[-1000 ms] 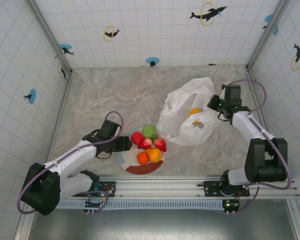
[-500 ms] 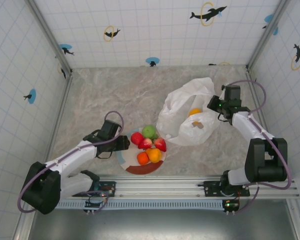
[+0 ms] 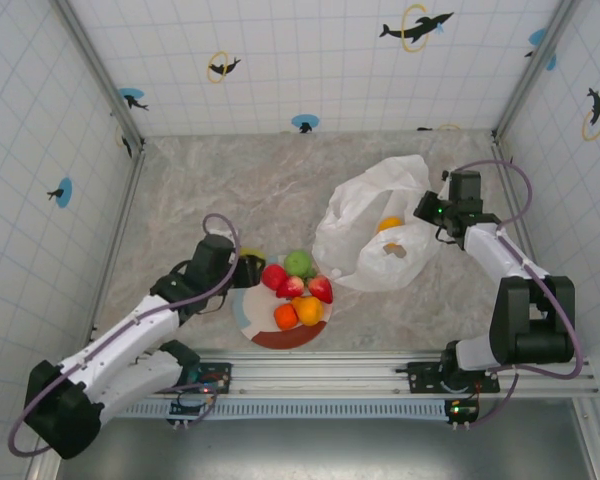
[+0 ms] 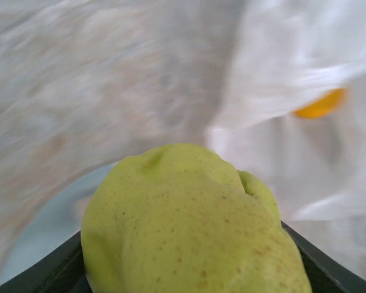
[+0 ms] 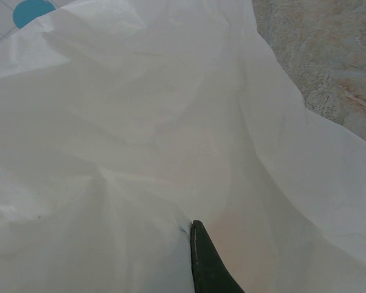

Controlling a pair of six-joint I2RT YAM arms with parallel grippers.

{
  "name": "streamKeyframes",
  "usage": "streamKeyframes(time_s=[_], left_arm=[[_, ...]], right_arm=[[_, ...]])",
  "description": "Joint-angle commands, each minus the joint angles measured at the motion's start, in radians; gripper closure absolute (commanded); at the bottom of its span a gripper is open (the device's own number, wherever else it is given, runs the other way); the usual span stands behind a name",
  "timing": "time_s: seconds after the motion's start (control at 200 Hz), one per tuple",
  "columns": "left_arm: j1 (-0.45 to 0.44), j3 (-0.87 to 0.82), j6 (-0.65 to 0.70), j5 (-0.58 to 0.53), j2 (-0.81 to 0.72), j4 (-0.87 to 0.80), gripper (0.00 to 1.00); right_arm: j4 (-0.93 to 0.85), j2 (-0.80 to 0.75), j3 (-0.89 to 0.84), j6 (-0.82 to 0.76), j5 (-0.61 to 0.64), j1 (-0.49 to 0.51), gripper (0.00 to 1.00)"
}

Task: Place the fruits into the plastic bag

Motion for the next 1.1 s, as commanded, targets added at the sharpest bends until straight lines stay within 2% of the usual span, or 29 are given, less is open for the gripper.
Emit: streamKeyframes(time_s=[0.0,0.115,0.2,0.545,0.701,0.801,1.096], left_arm=[[-0.116,0.128,0.09,0.019,0.104,0.168,0.38],[-0.203,0.284,0.144,0.064,0.291,0.204,0.39],[-0.235,0.4,0.183,0.089,0.427,0.202,0.39],[-0.219,0.743,0.224,0.066,0.817,0.139,0.39],[-0.169,0.792,0.215,0.103,0.916,0.17,0.39],[-0.164,0.822,0.283,0.107,0.973,0.175,0.39],[-0.146,0.887,0.335,-0.026,1.139,0.248,0.39]], right_arm=[[-0.002,-0.021,-0.02,-0.01,-0.023,0.001,1.0],[-0.01,-0.021,-0.016,-0.018,-0.041,0.007,1.0],[-0.027,-0.021,-0.004,-0.033,-0.053,0.01,1.0],[-0.083,-0.042,0.005,-0.13,-0.078,0.023,0.99],[-0.111,-0.061,0.011,-0.179,-0.09,0.023,0.99],[-0.124,-0.073,0.017,-0.196,-0.092,0.023,0.99],[-0.104,-0.051,0.046,-0.169,-0.179,0.023,0.99]])
